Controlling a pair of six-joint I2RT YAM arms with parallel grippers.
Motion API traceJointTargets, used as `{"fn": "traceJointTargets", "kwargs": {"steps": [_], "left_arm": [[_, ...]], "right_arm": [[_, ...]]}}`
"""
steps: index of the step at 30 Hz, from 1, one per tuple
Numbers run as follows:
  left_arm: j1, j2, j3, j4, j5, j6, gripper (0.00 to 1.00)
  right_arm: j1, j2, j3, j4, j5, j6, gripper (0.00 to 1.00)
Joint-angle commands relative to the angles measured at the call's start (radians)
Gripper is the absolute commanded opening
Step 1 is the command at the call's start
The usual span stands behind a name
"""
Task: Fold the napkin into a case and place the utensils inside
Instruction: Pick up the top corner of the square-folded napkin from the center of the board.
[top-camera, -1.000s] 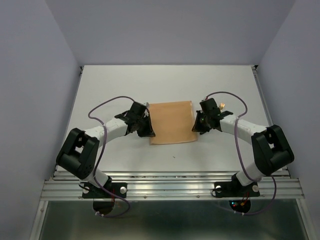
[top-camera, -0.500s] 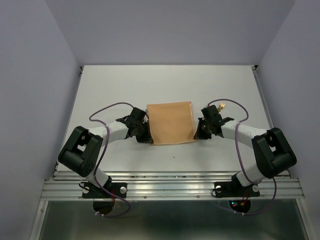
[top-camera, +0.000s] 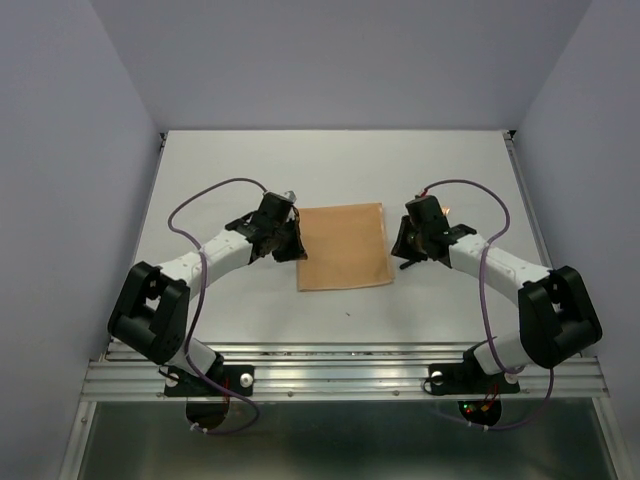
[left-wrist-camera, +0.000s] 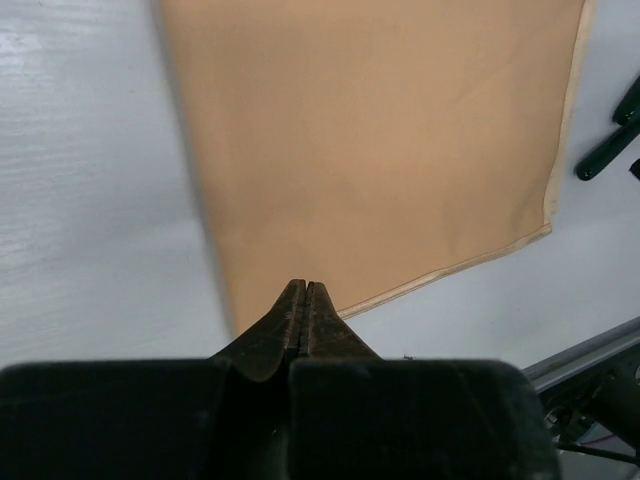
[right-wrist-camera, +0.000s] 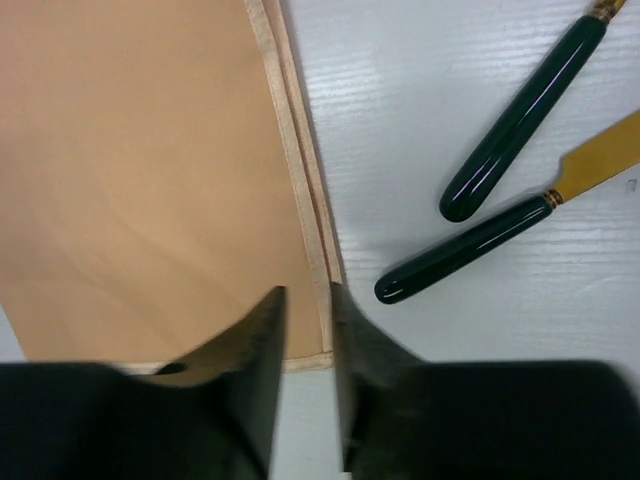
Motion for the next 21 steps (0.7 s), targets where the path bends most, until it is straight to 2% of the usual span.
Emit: {"fn": "traceJointTargets", "kwargs": {"steps": [1,2,6,7,11,16,21], "left_arm": [[0.010,-0.047,0.057,-0.029,-0.049,0.006,0.00],[0.021,-0.052,0.066,-0.034,-0.058,0.002,0.00],[0.068,-0.079,0.068,-0.034,-0.051,-0.002,0.02],[0.078,-0.095,0.068,-0.034,-0.051,-0.002,0.09],[0.124,-0.118,0.064,-0.042,-0.049,0.013,0.19],[0.145,-0.124,0.063,-0.052,-0.046,0.024,0.20],[0.148,-0.113,0.055,-0.046,-0.034,0.024,0.20]], "right_arm": [[-0.001,-0.011,-0.018,-0.002,-0.076,0.030,0.36],[-0.001,-0.017,-0.038,0.013,-0.116,0.037,0.44],[0.009,-0.056,-0.125,0.053,-0.184,0.108,0.47],[0.009,-0.065,-0.151,0.060,-0.190,0.128,0.47],[0.009,-0.073,-0.185,0.076,-0.204,0.146,0.46],[0.009,-0.051,-0.185,0.087,-0.201,0.148,0.44],[0.009,-0.036,-0.188,0.117,-0.221,0.163,0.35]]}}
